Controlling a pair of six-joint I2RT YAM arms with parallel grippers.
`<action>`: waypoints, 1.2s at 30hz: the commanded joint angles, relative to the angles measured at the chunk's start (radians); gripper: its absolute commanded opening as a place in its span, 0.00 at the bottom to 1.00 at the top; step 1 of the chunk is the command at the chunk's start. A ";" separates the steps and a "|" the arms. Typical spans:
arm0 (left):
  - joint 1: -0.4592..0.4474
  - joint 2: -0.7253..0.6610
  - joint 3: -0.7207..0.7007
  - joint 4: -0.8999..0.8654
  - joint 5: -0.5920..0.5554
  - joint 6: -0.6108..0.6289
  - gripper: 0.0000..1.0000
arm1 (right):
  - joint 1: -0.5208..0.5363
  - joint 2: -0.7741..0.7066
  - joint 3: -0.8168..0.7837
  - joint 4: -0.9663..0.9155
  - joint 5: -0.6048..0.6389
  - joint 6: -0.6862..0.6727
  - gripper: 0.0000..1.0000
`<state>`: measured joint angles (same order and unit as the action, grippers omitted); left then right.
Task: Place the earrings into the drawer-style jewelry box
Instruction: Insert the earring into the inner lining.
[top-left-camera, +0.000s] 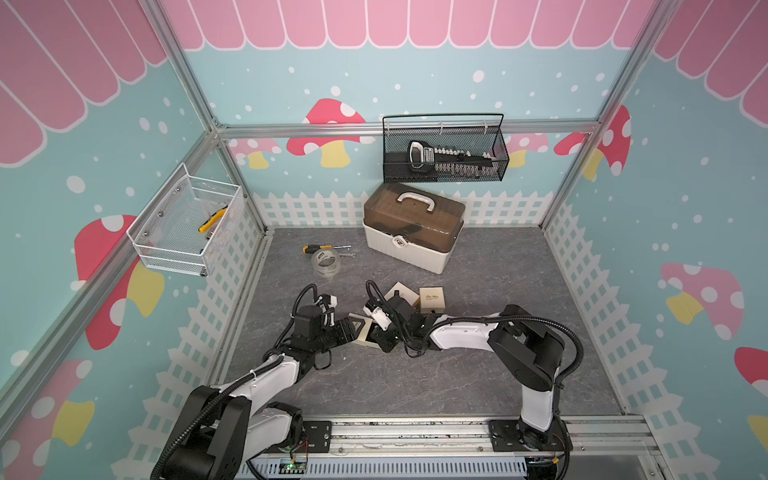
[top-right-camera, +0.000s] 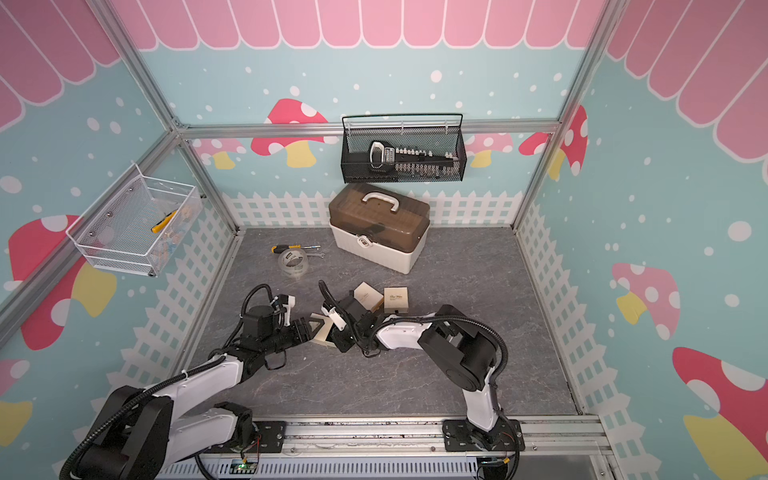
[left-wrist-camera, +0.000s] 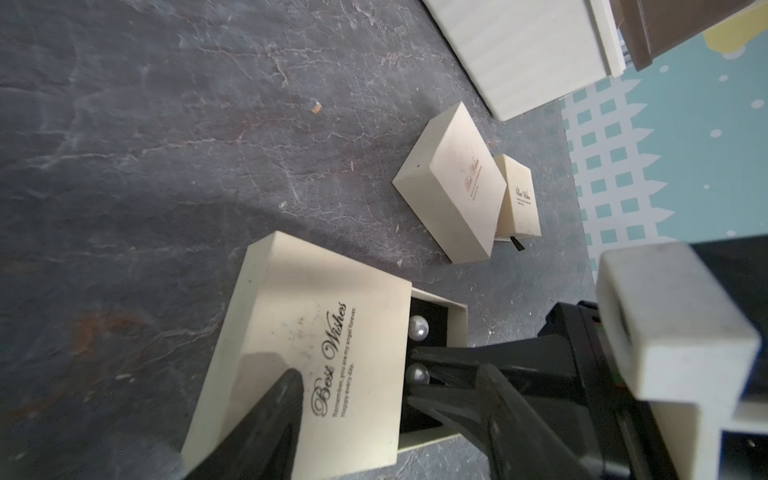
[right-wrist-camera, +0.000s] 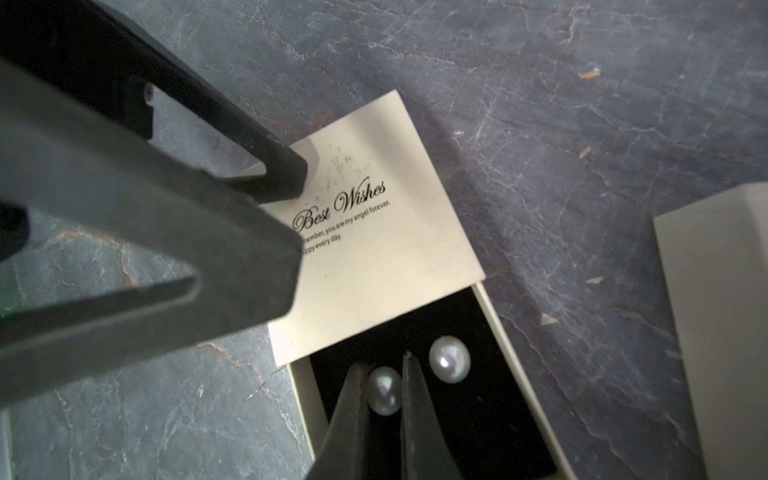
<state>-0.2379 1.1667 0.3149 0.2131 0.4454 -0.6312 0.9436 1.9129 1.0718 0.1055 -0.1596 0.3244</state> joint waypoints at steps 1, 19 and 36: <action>-0.005 -0.001 0.012 -0.054 -0.022 0.017 0.68 | 0.004 -0.001 -0.024 -0.023 -0.009 -0.031 0.00; -0.006 -0.041 0.038 -0.084 -0.010 0.022 0.68 | 0.003 -0.006 -0.004 -0.050 -0.008 -0.025 0.14; -0.008 -0.160 0.069 -0.163 -0.094 0.018 0.68 | 0.003 -0.077 0.034 -0.085 -0.003 -0.019 0.25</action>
<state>-0.2382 1.0378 0.3466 0.0853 0.4026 -0.6239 0.9432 1.8828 1.0760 0.0475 -0.1692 0.3119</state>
